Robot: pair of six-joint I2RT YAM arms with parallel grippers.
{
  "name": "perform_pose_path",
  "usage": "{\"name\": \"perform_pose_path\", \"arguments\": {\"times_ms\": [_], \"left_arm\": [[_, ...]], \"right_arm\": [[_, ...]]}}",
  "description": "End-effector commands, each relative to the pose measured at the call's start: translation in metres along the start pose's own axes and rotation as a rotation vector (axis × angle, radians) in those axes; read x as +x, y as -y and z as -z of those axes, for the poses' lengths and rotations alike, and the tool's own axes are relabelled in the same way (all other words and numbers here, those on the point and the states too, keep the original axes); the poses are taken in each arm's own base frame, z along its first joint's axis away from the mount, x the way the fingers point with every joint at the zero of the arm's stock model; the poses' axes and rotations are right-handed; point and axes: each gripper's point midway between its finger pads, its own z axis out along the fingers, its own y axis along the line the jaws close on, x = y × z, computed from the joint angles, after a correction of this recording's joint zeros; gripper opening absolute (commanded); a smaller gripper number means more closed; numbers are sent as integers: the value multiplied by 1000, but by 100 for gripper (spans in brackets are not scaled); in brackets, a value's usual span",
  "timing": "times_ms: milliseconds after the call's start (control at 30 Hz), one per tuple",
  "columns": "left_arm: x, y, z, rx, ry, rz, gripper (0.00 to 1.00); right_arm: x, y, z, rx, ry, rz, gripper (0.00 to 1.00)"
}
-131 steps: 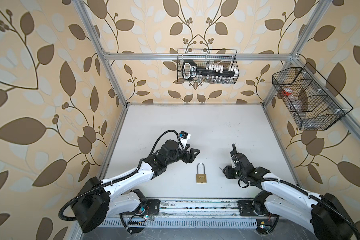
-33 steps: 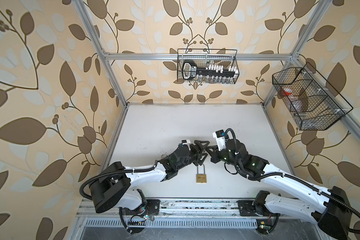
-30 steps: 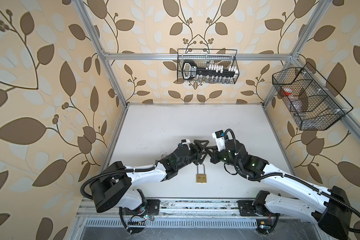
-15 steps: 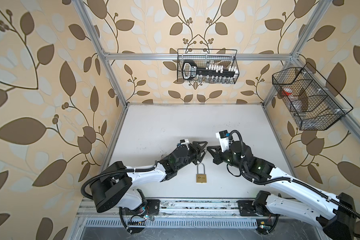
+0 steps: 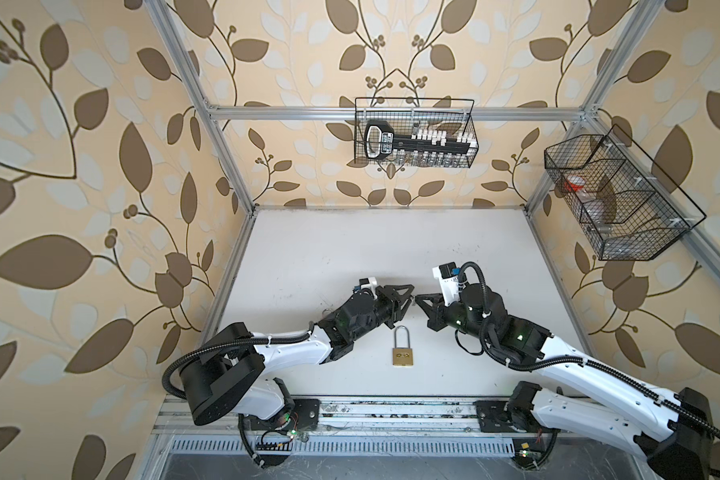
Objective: Unlock with the key
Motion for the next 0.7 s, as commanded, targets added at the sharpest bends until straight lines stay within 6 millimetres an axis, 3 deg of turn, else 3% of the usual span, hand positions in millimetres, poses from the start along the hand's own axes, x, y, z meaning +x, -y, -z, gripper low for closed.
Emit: {"name": "perform_pose_path", "arguments": {"times_ms": [0,267,600,667], "left_arm": [[-6,16,3,72,22,3,30],[-9,16,5,81,28,-19,19],[-14,18,7,89,31,-24,0],[-16,18,8,83,37,-28,0]], "right_arm": [[5,4,3,16,3,-6,0],[-1,9,9,40,40,-6,0],[0,7,0,29,32,-12,0],[0,7,0,27,33,-14,0]]}}
